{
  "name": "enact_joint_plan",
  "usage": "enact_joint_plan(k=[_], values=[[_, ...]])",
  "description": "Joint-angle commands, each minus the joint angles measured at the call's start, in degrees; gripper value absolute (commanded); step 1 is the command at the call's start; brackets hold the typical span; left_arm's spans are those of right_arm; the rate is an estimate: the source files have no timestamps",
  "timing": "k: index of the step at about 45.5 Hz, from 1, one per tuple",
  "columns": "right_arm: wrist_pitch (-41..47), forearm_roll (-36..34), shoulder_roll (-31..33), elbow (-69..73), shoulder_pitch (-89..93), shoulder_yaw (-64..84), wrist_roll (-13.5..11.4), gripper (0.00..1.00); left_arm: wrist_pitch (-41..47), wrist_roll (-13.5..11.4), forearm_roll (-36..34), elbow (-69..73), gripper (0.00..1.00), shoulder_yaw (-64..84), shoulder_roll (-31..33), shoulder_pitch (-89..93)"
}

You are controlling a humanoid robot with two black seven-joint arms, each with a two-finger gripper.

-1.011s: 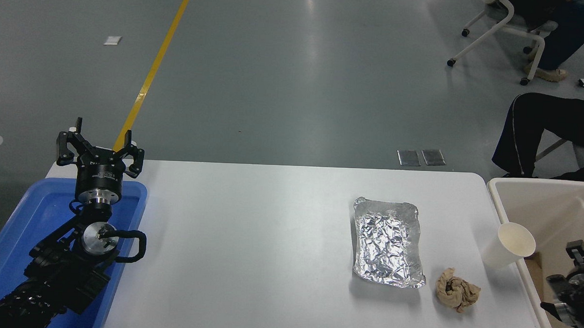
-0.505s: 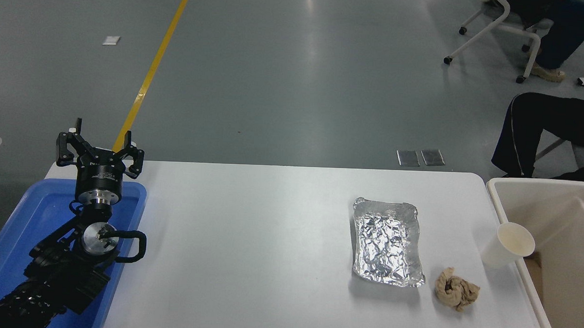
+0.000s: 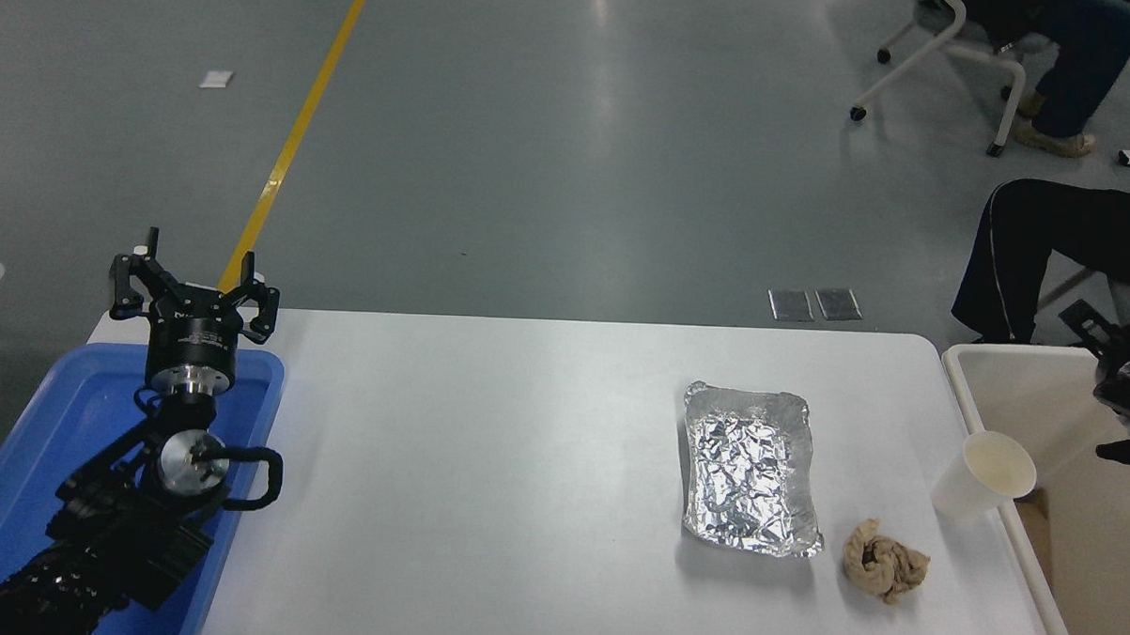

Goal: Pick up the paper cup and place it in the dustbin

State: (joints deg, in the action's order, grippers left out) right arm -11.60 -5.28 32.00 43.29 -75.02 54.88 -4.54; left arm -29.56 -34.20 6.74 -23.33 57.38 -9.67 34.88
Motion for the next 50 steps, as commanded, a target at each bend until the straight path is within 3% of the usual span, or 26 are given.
enact_joint_plan(k=[1, 10, 19, 35, 50], values=[[5.9, 2.2, 1.9, 20.0, -18.3, 8.6, 0.0, 1.00, -0.1, 0.1, -0.2, -0.1, 0.99, -0.1, 0.1, 0.1], [19.4, 3.6, 2.2, 33.5, -35.6, 15.0, 0.3, 1.00, -0.2, 0.2, -0.2, -0.1, 0.99, -0.1, 0.1, 0.1], [26.4, 4.7, 4.0, 49.8, -53.2, 18.3, 0.4, 1.00, -0.2, 0.2, -0.2, -0.1, 0.99, -0.1, 0.1, 0.1], [53.3, 11.4, 9.0, 53.8, -76.1, 18.4, 0.4, 1.00, -0.2, 0.2, -0.2, -0.1, 0.99, -0.1, 0.0, 0.0], [56.2, 15.6, 9.9, 54.9, -77.3, 19.3, 0.3, 1.00, -0.2, 0.2, -0.2, -0.1, 0.99, -0.1, 0.0, 0.0]])
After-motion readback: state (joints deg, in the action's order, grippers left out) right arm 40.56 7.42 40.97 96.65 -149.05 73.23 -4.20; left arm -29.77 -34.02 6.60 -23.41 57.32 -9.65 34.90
